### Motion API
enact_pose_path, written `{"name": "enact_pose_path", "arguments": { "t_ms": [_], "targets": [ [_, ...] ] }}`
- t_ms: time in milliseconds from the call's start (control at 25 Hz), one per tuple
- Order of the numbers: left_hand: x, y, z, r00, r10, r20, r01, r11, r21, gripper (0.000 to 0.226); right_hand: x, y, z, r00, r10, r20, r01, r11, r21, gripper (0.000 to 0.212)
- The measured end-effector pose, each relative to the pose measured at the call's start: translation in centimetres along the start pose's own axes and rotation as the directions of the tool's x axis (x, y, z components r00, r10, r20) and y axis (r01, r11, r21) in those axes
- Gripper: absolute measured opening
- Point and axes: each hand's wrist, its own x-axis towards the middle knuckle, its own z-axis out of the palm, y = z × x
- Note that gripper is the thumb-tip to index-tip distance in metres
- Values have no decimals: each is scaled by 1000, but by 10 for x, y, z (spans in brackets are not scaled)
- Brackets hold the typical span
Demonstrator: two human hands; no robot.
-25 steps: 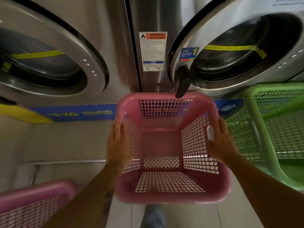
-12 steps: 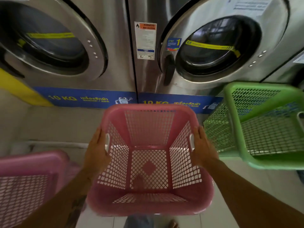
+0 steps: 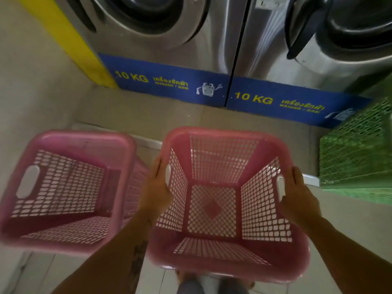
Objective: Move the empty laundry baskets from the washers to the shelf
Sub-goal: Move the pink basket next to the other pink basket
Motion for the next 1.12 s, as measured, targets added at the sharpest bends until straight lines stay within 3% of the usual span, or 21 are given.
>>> {"name": "enact_pose_path", "arguments": {
  "t_ms": [160, 280, 400, 520, 600, 720, 840, 960, 1120],
  "targets": [
    [-3, -61, 28, 1000, 21, -17, -20, 999, 31, 88, -1, -17, 59, 999, 19, -39, -18, 1000, 22, 96],
    [-5, -89, 37, 996, 22, 89, -38, 983, 180, 96, -6, -26, 83, 998, 58, -28, -58, 998, 10, 101],
    [-5, -81, 28, 978, -66, 196, 21, 975, 221, 105, -10, -28, 79, 999, 43, -2, -43, 998, 47, 100],
    [-3, -56, 2, 952, -151, 265, 85, 966, 245, 93, -19, -34, 47, 998, 6, 62, -9, 998, 56, 86],
    [-8, -30, -21, 951, -155, 266, 95, 970, 225, 74, -39, -38, 16, 998, 28, 52, -32, 996, 81, 70],
    [-26, 26, -62, 966, -105, 236, 78, 990, 120, 66, -82, -41, -38, 997, 49, 51, -54, 994, 99, 78],
    [-56, 105, -111, 980, -43, 194, 34, 998, 50, 43, -135, -33, -103, 1000, 29, -7, -27, 992, 126, 78],
    [-77, 173, -139, 986, 102, 133, -110, 993, 52, 43, -178, -9, -166, 996, 5, -87, 8, 990, 142, 74],
    [-102, 264, -141, 966, 202, 160, -205, 979, 2, 55, -218, 54, -236, 976, 22, -218, 22, 980, 198, 68]
  ]
}}
